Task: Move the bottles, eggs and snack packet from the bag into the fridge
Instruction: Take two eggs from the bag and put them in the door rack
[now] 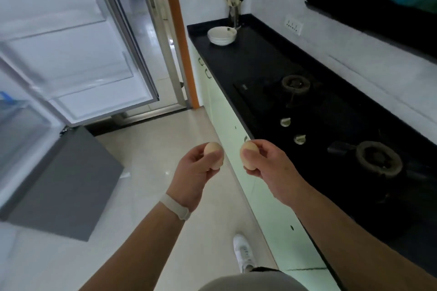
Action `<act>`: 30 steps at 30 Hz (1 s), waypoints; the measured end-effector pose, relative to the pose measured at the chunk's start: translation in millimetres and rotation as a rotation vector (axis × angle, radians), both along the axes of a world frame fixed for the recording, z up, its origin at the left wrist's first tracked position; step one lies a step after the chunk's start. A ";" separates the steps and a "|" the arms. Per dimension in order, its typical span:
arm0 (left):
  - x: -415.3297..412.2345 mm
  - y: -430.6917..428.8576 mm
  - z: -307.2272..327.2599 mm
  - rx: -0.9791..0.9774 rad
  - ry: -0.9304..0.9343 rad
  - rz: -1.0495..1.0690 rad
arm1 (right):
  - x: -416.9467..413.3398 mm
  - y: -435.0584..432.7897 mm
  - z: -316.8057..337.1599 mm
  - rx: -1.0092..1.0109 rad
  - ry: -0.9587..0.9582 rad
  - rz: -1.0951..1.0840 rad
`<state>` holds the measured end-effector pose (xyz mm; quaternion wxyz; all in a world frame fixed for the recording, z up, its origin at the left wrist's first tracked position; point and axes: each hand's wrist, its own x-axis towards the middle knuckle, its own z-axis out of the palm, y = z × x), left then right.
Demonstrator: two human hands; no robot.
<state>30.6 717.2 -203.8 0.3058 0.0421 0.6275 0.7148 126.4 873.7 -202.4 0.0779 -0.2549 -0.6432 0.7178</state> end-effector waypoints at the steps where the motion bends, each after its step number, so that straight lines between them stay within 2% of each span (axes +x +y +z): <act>1: -10.5 3.0 2.3 -0.007 0.001 0.023 | -14.9 3.7 1.6 -0.004 0.007 0.027; 14: -127.4 6.1 16.4 -0.061 0.030 0.357 | -188.1 38.3 11.7 -0.008 0.063 0.351; 24: -199.9 -66.7 13.7 -0.024 0.008 0.618 | -298.2 -27.0 8.7 0.021 0.025 0.537; 30: -272.5 -134.7 0.4 0.047 -0.004 0.661 | -378.1 -98.6 11.2 0.087 0.016 0.572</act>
